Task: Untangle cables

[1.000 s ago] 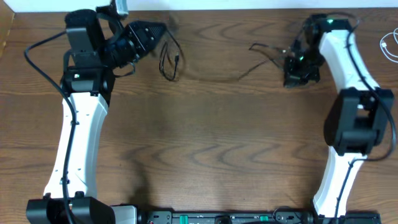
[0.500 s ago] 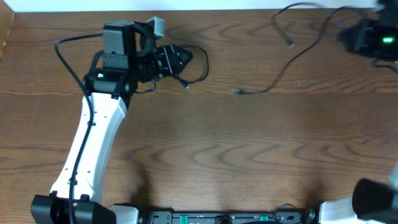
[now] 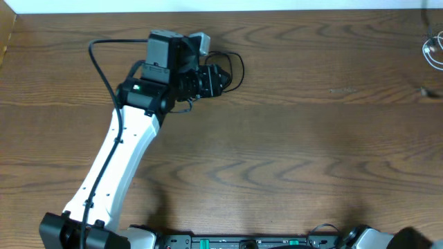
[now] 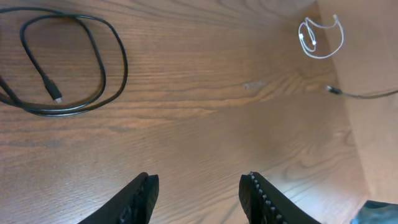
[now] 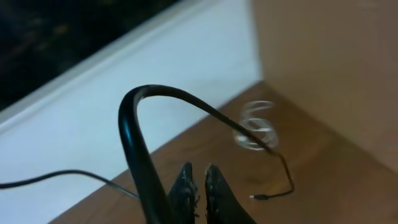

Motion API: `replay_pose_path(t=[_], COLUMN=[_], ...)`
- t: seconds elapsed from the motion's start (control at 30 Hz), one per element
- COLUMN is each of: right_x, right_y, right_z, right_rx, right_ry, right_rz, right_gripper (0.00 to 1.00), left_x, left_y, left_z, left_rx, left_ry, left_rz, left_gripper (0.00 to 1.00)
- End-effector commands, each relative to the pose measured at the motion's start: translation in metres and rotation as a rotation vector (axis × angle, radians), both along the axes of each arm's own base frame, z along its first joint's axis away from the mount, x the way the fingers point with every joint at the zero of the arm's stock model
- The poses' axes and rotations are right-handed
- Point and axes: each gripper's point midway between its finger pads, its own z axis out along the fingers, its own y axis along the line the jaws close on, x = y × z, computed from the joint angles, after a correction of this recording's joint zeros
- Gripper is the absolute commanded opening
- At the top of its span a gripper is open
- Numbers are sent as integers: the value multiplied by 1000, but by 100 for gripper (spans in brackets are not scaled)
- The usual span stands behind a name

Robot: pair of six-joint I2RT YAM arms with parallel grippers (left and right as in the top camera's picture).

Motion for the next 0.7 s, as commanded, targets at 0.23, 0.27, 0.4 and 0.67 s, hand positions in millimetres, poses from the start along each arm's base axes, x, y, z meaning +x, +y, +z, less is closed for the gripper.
replay_pose_path(t=[0.23, 0.27, 0.4, 0.67], right_x=[34, 37, 39, 13], right_y=[-137, -140, -136, -104], right_z=[-138, -152, -200, -232], right_rx=[179, 206, 354, 493], right_ry=[253, 274, 364, 532], right_rz=[-301, -292, -292, -282], right_gripper=[3, 16, 99, 99], left_x=[-3, -3, -3, -4], left_y=[-4, -4, -5, -4], left_z=[-3, -3, -3, -3], left_rx=[60, 60, 60, 60], left_ry=[-32, -32, -32, -29], left_rz=[-8, -8, -8, -8], left_gripper=[47, 47, 48, 47])
